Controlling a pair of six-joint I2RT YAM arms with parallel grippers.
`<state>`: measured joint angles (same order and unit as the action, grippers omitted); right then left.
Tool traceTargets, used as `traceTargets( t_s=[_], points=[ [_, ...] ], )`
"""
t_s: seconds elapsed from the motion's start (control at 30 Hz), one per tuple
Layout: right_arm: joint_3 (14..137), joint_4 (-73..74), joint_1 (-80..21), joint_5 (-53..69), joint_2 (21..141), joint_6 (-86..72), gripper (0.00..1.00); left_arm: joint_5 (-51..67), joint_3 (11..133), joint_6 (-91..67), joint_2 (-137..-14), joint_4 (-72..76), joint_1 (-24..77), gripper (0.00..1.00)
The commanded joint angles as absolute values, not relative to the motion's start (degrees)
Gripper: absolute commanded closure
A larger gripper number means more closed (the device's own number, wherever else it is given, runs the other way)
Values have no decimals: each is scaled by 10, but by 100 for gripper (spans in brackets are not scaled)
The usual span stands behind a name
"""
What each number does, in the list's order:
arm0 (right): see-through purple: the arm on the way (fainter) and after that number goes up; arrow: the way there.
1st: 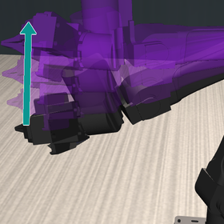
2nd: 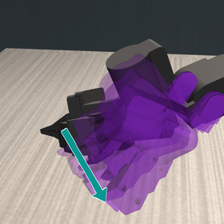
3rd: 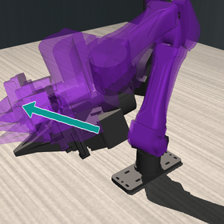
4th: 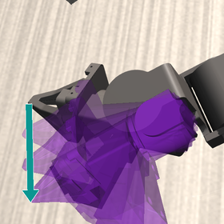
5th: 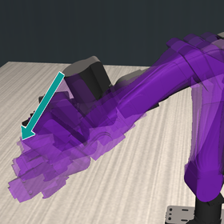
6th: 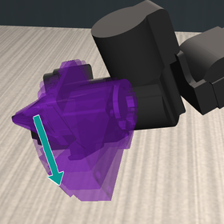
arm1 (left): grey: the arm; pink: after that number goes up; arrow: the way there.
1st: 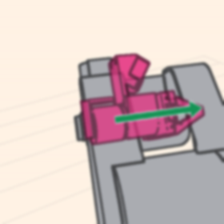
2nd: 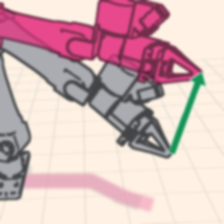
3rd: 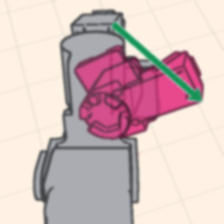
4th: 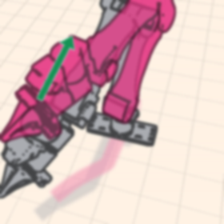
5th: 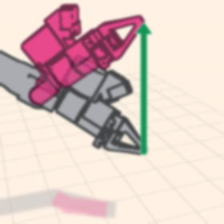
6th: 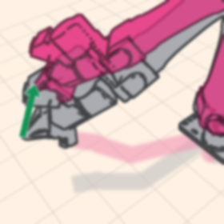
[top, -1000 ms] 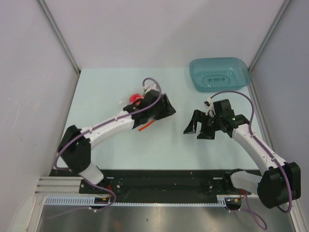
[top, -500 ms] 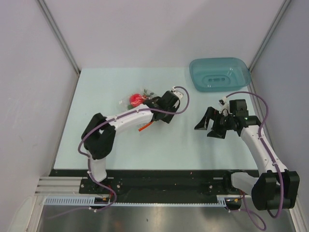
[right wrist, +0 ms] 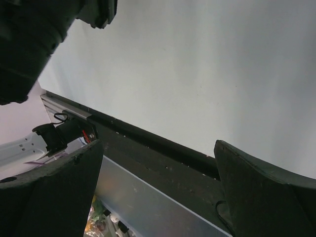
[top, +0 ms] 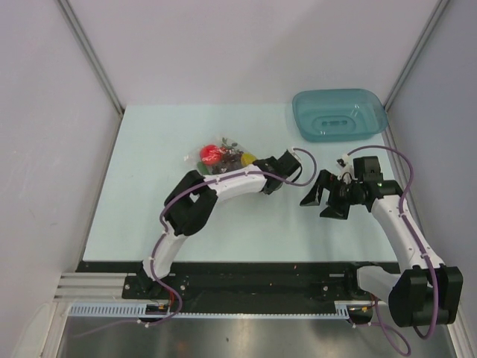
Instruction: Open the zip-top bag and remove the fake food
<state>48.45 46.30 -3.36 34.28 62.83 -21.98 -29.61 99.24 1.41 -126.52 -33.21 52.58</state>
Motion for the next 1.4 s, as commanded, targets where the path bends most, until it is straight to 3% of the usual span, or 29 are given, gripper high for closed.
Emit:
traceTargets(
  t_s=[0.0, 0.57, 0.83, 0.97, 1.37],
  points=[
    [502, 483, -31, 338, 607, -217, 0, -389, 1004, 27, -1281, -343, 529, 49],
    [483, 532, -32, 315, 564, -229, 0, -518, 1006, 105, -1329, -258, 528, 62],
    [470, 555, -33, 307, 541, -229, 0, -555, 914, 192, -1296, -115, 528, 87],
    [462, 554, -32, 308, 538, -234, 0, -548, 913, 193, -1283, -121, 529, 100],
    [454, 498, -33, 320, 536, -256, 0, -435, 904, 115, -1137, -210, 529, 100]
  ],
)
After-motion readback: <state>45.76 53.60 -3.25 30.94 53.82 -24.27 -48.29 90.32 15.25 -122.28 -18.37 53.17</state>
